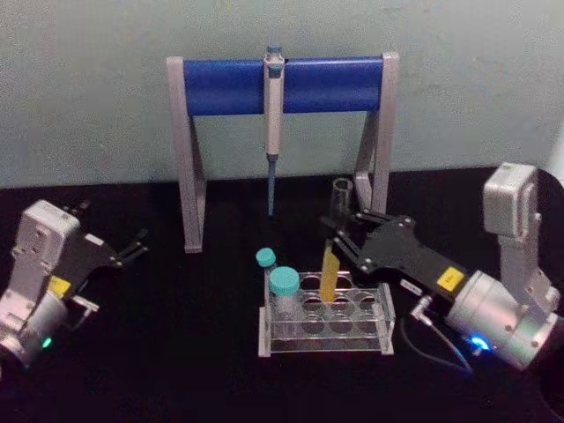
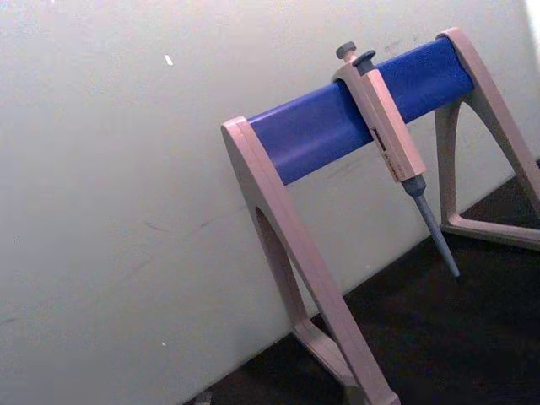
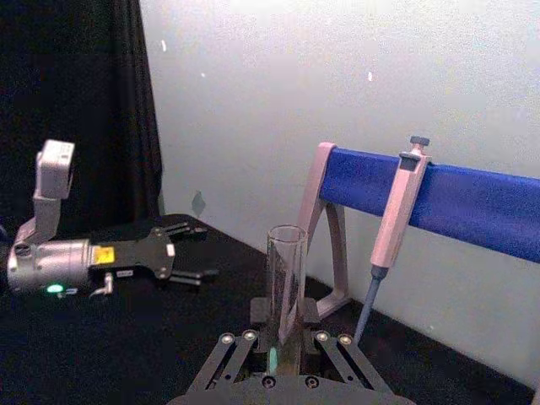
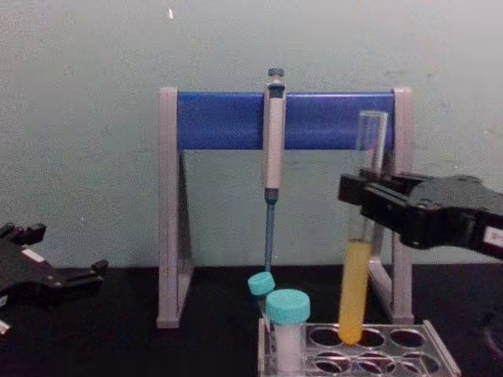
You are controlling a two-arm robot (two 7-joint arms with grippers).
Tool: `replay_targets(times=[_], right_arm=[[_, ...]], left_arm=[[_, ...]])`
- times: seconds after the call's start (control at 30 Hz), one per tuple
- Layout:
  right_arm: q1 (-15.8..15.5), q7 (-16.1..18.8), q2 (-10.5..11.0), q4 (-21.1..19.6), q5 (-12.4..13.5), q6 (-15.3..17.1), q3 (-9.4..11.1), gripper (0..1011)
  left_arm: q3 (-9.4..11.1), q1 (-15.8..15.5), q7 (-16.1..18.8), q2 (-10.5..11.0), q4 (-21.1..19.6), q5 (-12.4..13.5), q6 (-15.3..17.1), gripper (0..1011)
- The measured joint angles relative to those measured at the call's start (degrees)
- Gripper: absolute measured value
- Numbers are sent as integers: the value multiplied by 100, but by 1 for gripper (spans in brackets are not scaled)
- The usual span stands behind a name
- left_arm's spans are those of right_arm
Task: Pick up the test tube from the test tube rack, shake it, then place it back into the test tube rack.
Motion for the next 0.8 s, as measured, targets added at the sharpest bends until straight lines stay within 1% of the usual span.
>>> replay_targets(times=[0.1,0.23,0.43,0.57,0.8], right_arm=[[127,-44,-88,121,-38,-5,-51,220],[359,-147,-256,361,-129,-45,-106,220],[561,-300,-411,608,-246,-72,-104,220],[640,-419,-489,753,-321,-70,-39,220],[605,-519,-507,789,-376,-50,103,220]], left_arm=[[0,0,0,0,0,0,0,1010],[0,0,0,0,0,0,0,1010],[0,0,0,0,0,0,0,1010],[0,0,0,0,0,0,0,1010],[0,0,0,0,0,0,0,1010]])
